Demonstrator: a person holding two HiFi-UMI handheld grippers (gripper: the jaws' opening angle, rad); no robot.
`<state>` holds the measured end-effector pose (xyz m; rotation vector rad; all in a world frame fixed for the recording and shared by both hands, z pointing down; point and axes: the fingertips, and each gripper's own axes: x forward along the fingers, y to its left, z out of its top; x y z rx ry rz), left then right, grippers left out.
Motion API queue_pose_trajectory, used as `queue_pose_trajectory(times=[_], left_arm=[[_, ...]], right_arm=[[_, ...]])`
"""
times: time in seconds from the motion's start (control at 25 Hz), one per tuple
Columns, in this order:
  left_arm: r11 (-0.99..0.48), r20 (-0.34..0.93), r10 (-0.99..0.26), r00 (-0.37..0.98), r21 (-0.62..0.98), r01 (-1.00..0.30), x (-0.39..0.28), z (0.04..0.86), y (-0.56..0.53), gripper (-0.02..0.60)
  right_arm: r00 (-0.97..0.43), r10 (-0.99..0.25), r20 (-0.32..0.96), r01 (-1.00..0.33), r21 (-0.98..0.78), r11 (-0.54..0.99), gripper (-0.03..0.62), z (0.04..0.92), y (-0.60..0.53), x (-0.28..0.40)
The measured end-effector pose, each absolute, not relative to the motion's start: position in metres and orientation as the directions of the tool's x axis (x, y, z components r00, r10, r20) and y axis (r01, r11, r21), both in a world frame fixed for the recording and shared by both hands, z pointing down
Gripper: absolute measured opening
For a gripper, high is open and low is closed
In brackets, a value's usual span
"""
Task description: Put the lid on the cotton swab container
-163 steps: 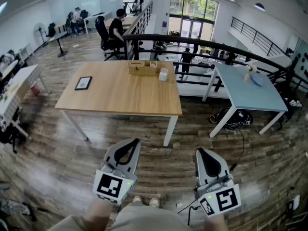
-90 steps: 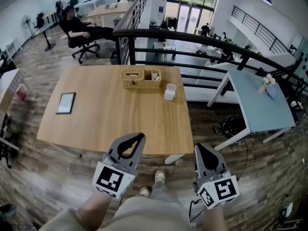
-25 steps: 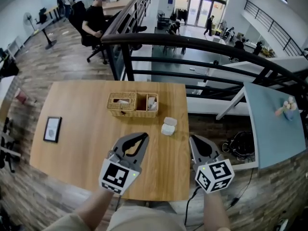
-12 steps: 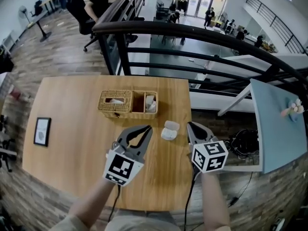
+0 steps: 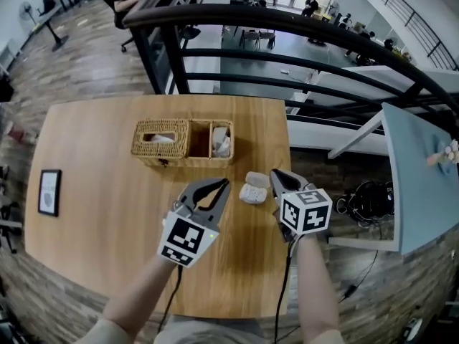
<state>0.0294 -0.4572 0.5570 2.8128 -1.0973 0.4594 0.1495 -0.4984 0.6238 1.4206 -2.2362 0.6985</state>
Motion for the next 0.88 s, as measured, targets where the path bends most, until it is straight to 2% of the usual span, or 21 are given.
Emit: queue_pose_trajectory(times=[0.32, 0.88], left_arm=[[-0.73, 0.341, -0.645, 0.684, -0.009, -0.683, 0.024, 0.586, -0.467, 0.026], [-0.737, 0.383, -0.621, 0.683, 0.011, -0.676, 0.024, 0.596, -0.442, 0.026]], right_arm=[[-0.447, -0.672, 0.591, -0.894, -0.264, 0.362, 0.026, 0.647, -0.509, 0.148], [-0.503, -0.621, 0.602, -0.863, -0.313, 0.395, 0.026, 0.645, -0.453, 0.129]])
